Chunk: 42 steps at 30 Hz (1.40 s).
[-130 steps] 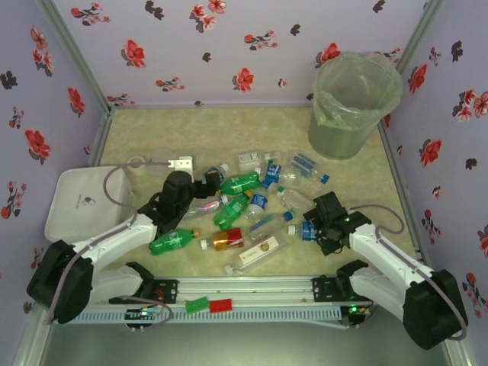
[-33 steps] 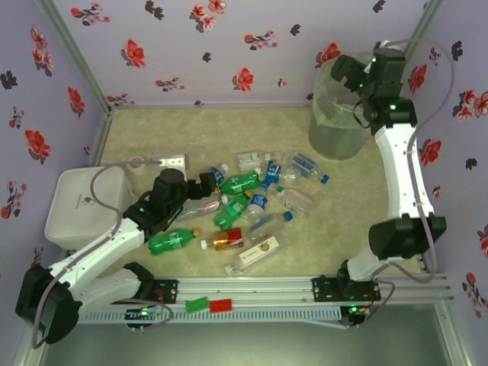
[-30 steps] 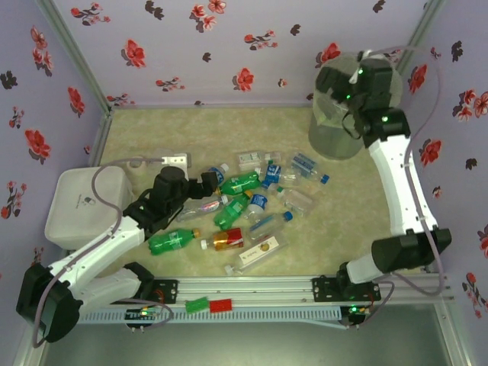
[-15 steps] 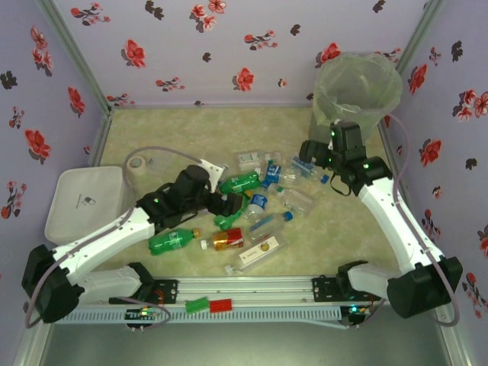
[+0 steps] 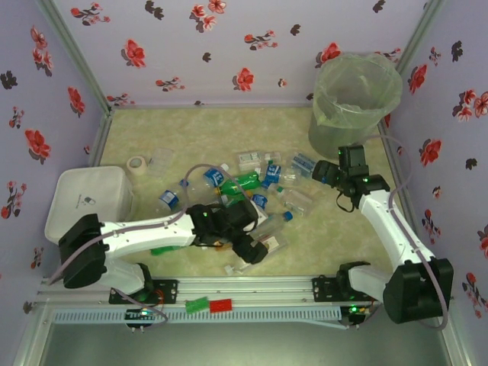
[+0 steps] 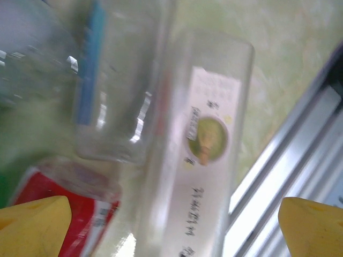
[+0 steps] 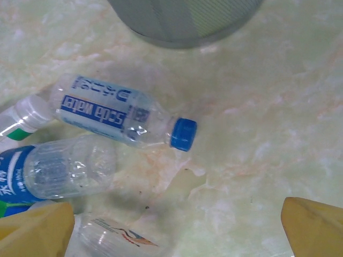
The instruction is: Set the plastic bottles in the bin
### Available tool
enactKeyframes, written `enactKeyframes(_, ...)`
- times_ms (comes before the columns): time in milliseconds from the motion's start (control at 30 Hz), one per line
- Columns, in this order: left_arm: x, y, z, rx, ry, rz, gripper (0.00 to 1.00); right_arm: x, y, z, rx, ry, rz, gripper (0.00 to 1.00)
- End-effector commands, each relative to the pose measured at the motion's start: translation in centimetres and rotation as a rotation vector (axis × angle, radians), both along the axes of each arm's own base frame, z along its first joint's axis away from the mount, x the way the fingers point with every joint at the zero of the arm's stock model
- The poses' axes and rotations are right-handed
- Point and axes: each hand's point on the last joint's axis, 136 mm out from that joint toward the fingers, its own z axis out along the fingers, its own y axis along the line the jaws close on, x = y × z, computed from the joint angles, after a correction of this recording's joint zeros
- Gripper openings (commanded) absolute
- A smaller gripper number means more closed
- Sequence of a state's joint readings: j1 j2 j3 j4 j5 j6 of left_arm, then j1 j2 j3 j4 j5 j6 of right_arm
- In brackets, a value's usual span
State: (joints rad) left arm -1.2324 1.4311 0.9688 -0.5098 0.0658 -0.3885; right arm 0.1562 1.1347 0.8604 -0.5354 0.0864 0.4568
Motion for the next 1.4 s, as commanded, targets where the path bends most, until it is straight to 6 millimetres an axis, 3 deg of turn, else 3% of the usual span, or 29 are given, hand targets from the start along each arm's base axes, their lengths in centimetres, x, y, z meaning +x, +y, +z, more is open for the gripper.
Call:
enactKeyframes(0,-2.1,-0.1,-0.4,0.027,0.082,-0.064,0.97,0.1,0.6,0.2,0.057,-0.040,0.003,1.00)
enactKeyframes(167,-3.0,0.1,-2.3,0.088,0.112,-0.079,0.92,0.3,1.4,0.8,0.105,-0.091,0.024,1.00)
enactKeyframes(667,-0.5,0.8,-6.2,0.255,0.004,-0.033,0.77,0.5,1.4,1.5,0.107,-0.102,0.023,1.00)
enactKeyframes(1033,0.4,1.5,-5.1,0.265,-0.077,-0.023,0.70,0.6,0.8,1.3,0.089,-0.100,-0.009,1.00)
enactKeyframes(1233,-1.1,0.8,-4.3,0.254,-0.098,-0.103,0.71,0.6,0.7,1.1,0.087,-0.095,-0.014,1.00)
enactKeyframes(1367,-1.4,0.7,-4.9,0.265,-0.086,-0.091,0.74,0.7,1.0,0.9,0.097,-0.090,-0.010,1.00)
